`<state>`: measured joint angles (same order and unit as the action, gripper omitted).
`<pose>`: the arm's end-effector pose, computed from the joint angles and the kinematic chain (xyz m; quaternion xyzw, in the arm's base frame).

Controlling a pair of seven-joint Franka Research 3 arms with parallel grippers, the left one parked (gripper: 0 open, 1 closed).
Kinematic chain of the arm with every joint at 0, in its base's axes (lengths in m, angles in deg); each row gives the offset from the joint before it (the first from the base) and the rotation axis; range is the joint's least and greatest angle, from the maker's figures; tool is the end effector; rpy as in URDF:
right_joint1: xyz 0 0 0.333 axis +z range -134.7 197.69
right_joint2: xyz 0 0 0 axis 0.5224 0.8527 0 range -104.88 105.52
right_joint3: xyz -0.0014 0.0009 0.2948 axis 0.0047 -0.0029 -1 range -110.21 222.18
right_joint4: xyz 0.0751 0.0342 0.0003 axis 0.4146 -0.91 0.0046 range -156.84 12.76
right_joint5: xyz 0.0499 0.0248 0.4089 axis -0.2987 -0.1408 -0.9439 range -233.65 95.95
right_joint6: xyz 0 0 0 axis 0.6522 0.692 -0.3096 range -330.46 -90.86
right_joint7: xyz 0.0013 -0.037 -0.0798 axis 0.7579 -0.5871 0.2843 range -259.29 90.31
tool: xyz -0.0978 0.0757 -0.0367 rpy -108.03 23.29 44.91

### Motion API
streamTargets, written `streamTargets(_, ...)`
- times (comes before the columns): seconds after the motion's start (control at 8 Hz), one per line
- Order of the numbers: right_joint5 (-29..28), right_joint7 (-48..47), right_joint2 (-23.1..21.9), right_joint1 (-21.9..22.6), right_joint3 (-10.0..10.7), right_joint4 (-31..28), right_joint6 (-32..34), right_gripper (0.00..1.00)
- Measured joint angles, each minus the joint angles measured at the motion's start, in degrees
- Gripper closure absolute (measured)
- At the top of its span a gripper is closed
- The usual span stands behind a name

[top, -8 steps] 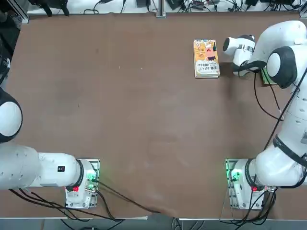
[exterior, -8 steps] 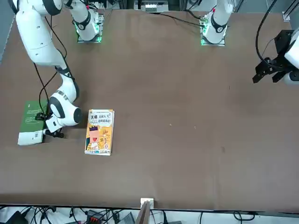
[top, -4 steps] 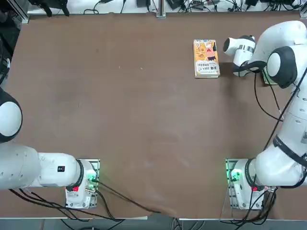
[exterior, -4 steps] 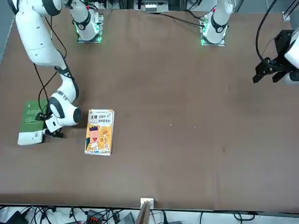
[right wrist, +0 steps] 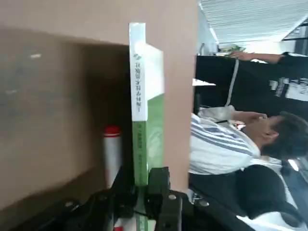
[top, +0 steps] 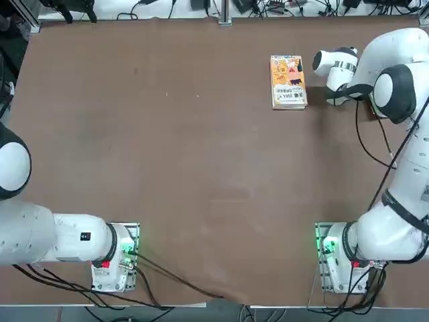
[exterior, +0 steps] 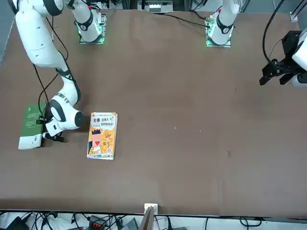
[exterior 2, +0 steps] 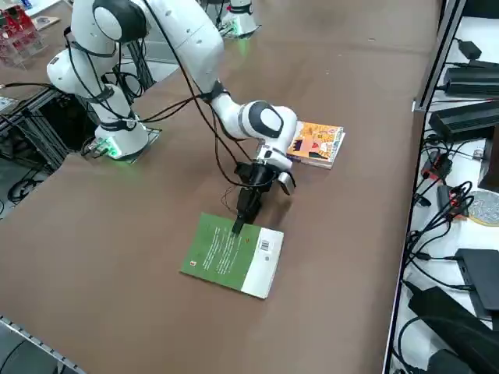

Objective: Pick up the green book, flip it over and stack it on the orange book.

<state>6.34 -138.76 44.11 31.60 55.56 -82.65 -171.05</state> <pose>0.6046 -0.0920 0.0867 0.8252 -0.0196 -0.0160 0.5643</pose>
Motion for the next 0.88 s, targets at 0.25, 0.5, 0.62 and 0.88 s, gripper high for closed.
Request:
streamTargets(0.25,0.25,5.87,-4.72,-0.39,0.18,-0.37,2.60,0.88)
streamTargets(0.5,0.23,18.37,-12.93,-2.50,0.29,-0.89,3.35,0.88)
streamTargets(0.62,0.19,23.96,-16.88,-3.81,0.30,-1.27,3.36,0.88)
streamTargets(0.88,-3.09,33.41,-22.88,-4.19,-0.63,-1.53,3.97,0.88)
